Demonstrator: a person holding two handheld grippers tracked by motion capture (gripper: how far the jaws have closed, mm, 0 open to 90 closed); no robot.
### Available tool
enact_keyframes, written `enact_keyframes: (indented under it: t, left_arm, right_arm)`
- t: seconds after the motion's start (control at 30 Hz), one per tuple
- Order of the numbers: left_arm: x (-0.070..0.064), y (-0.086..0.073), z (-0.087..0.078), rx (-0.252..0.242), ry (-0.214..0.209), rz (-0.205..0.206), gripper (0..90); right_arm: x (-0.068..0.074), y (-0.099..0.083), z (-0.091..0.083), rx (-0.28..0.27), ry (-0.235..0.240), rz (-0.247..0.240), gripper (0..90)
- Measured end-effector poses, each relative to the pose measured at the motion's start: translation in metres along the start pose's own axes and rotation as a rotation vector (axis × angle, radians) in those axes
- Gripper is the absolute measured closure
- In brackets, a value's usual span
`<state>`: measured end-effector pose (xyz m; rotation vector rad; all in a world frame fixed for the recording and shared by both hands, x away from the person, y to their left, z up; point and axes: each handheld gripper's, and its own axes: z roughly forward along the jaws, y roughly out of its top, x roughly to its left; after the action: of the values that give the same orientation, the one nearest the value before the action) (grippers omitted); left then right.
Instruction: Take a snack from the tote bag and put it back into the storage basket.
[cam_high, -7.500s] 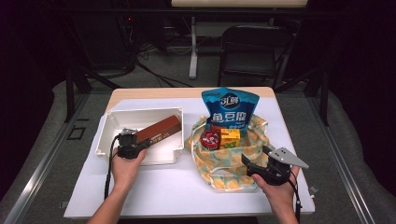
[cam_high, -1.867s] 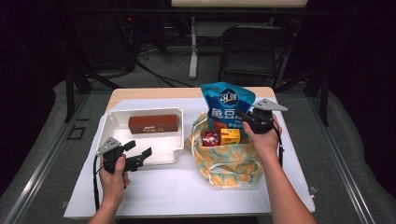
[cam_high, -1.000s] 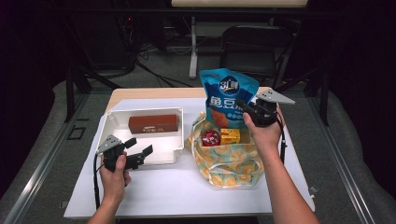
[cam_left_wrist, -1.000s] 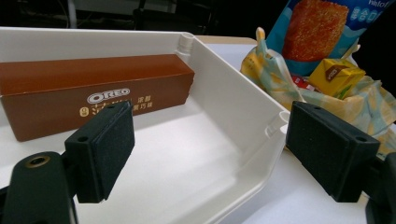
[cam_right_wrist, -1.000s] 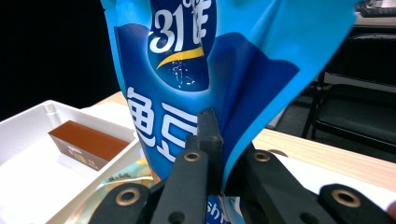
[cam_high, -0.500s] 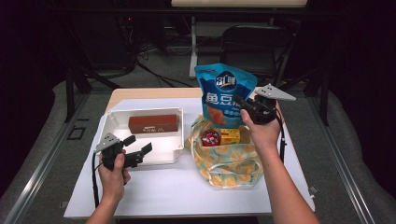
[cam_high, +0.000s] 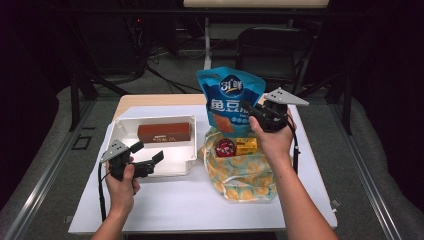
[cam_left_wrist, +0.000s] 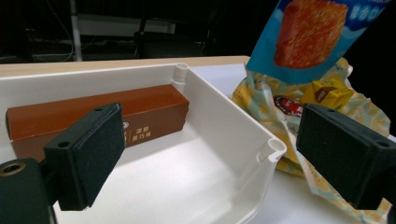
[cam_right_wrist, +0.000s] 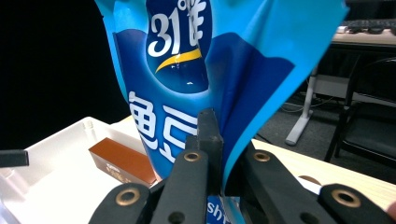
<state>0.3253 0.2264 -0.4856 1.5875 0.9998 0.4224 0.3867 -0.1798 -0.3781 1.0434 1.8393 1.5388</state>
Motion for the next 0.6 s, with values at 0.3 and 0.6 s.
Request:
enact_keyframes:
  t: [0.3,0.6]
  left_arm:
    - [-0.008,0.016,0.004,-0.017,-0.007,0.021,9.0]
    - [-0.020,0.028,0.014,-0.016,-0.025,0.068,14.5]
  right_arm:
    - [0.011,0.000,0.005,-0.005,0.021,0.004,90.0]
    - [0.020,-0.001,0.009,-0.004,0.041,0.002,90.0]
